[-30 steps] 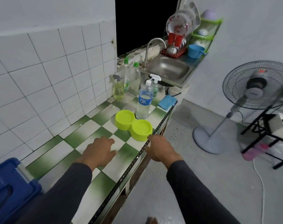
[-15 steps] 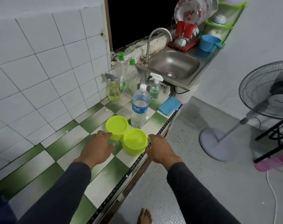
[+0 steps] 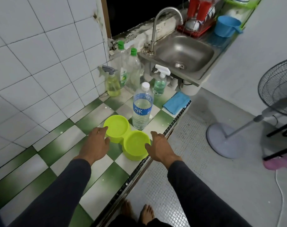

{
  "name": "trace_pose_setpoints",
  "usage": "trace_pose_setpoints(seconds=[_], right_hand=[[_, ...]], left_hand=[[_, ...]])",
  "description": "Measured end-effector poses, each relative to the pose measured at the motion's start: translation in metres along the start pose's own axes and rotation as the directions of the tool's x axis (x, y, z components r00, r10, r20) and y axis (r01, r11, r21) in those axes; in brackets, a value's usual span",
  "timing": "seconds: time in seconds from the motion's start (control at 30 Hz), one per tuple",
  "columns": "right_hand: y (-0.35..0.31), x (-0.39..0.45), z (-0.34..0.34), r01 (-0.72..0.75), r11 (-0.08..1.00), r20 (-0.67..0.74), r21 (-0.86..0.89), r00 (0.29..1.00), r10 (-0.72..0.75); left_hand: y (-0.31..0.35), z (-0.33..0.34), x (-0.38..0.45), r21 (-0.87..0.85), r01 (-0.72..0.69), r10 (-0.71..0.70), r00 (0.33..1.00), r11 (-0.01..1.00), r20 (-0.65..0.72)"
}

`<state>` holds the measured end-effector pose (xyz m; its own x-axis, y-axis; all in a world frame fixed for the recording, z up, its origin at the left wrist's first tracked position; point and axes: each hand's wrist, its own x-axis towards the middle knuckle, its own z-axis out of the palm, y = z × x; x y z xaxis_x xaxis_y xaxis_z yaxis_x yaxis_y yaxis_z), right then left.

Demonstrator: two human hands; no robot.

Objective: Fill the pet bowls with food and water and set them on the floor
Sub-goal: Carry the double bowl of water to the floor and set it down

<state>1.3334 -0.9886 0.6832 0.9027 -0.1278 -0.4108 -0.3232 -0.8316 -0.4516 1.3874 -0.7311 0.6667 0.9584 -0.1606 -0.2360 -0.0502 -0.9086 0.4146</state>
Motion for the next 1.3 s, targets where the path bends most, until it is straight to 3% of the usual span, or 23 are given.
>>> trace_pose_setpoints(seconds=[0.7, 1.2, 1.3], right_hand=[[0.01, 0.056, 0.051, -0.312, 0.901, 0.129, 0.3, 0.95, 0.286], [0.014, 0.067, 0.056, -0.299, 0.917, 0.14, 0.262, 0.953, 0.27], [0.017, 0.064, 0.057, -0.222, 0.942, 0.094, 0.251, 0.974, 0.205]], left_hand=[[-0.036, 0.017, 0.101, -0.266, 0.208, -0.193, 0.978, 0.941, 0.083], [-0.039, 0.033, 0.141, -0.271, 0.231, -0.201, 0.97, 0.934, 0.133], [-0.038, 0.034, 0.142, -0.278, 0.234, -0.207, 0.971, 0.932, 0.122]])
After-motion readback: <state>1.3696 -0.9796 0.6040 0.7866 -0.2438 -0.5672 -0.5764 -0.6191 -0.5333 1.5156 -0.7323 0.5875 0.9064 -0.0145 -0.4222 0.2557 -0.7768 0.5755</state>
